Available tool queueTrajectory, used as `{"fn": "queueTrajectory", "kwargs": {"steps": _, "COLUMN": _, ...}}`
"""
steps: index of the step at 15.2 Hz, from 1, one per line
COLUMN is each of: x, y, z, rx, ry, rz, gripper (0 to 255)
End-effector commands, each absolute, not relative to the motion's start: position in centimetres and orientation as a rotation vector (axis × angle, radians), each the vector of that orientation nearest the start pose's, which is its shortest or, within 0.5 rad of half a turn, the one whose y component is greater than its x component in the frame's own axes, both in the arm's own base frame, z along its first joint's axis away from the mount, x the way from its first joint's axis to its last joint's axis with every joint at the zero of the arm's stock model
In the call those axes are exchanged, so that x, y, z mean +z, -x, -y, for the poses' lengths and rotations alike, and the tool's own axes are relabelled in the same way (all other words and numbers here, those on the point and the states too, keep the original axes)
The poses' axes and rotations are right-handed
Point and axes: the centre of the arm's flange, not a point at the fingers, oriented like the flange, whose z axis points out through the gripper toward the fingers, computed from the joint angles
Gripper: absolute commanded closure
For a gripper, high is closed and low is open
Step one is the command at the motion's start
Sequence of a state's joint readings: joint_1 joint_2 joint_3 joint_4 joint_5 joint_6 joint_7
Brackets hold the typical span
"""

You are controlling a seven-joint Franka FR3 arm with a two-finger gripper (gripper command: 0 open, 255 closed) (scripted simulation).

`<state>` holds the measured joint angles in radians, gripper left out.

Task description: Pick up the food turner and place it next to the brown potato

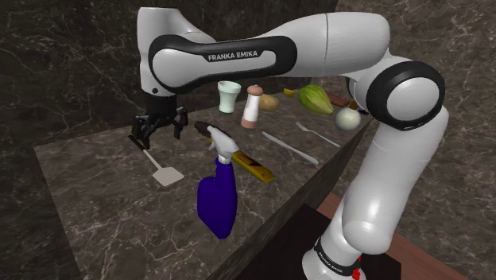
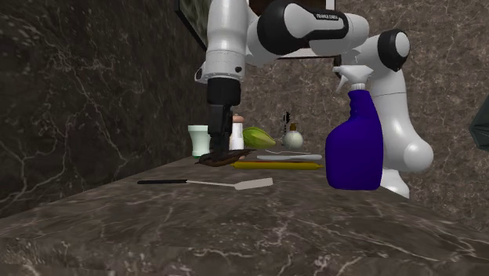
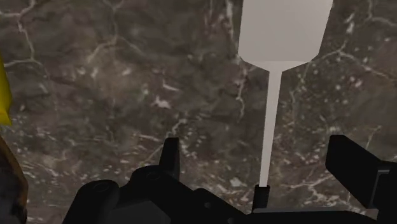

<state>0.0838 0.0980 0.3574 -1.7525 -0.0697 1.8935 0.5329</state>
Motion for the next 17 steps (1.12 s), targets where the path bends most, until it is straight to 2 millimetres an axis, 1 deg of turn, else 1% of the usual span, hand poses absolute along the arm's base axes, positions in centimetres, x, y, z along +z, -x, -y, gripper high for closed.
{"fn": "queueTrajectory", "kwargs": {"steps": 1, "x": 50.7, "y": -56.3, "z": -25.8, "rx": -0.100, "ry": 3.140, "rz": -0.148, "gripper": 0}}
{"fn": "queueTrajectory", "kwargs": {"steps": 2, "x": 50.5, "y": -57.3, "z": -26.6, "rx": -0.103, "ry": 3.139, "rz": -0.163, "gripper": 0}}
{"fn": "queueTrajectory", "kwargs": {"steps": 3, "x": 50.5, "y": -57.7, "z": -26.8, "rx": -0.104, "ry": 3.138, "rz": -0.168, "gripper": 0}}
{"fn": "queueTrajectory", "kwargs": {"steps": 9, "x": 47.3, "y": -57.9, "z": -26.8, "rx": -0.104, "ry": 3.138, "rz": -0.168, "gripper": 0}}
{"fn": "queueTrajectory", "kwargs": {"steps": 10, "x": 46.5, "y": -57.9, "z": -26.8, "rx": -0.104, "ry": 3.138, "rz": -0.168, "gripper": 0}}
{"fn": "queueTrajectory", "kwargs": {"steps": 17, "x": 46.5, "y": -57.9, "z": -26.8, "rx": -0.104, "ry": 3.138, "rz": -0.168, "gripper": 0}}
